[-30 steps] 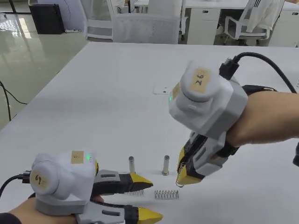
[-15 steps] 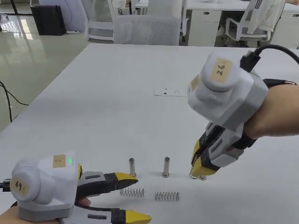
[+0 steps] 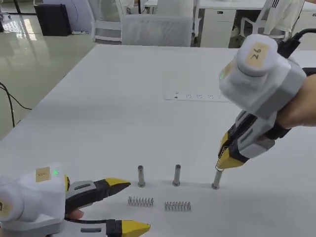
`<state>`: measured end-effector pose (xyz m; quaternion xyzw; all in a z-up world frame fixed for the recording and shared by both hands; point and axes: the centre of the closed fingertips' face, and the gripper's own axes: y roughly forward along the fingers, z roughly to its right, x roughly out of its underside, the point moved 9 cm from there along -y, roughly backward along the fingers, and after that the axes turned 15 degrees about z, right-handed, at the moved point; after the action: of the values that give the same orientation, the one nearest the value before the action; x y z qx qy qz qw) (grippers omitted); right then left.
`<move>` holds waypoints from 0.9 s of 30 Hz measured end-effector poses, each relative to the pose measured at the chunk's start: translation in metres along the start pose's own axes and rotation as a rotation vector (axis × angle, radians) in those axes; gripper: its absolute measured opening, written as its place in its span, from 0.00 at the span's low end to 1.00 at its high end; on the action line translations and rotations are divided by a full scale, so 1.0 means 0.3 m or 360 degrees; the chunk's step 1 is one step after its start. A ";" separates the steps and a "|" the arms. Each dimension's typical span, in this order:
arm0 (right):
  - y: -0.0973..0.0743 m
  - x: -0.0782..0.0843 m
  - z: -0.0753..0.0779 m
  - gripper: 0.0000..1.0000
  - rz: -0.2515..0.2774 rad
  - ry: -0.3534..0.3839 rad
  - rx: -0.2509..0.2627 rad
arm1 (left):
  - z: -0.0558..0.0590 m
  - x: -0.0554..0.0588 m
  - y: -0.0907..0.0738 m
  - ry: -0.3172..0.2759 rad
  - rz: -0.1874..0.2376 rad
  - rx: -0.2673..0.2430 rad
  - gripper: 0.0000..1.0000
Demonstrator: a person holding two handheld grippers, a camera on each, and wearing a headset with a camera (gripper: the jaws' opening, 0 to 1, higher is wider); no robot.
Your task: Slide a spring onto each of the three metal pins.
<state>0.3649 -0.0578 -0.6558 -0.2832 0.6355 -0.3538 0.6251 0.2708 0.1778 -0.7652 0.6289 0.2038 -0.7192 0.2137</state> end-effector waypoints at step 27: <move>0.110 0.073 0.096 0.08 -0.0088 0.0017 -0.0007 | 0.007 0.018 -0.002 0.0016 -0.0001 -0.0040 0.56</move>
<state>0.3951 -0.0586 -0.6942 -0.3000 0.6315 -0.3710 0.6112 0.2680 0.1768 -0.7701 0.6296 0.2140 -0.7137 0.2202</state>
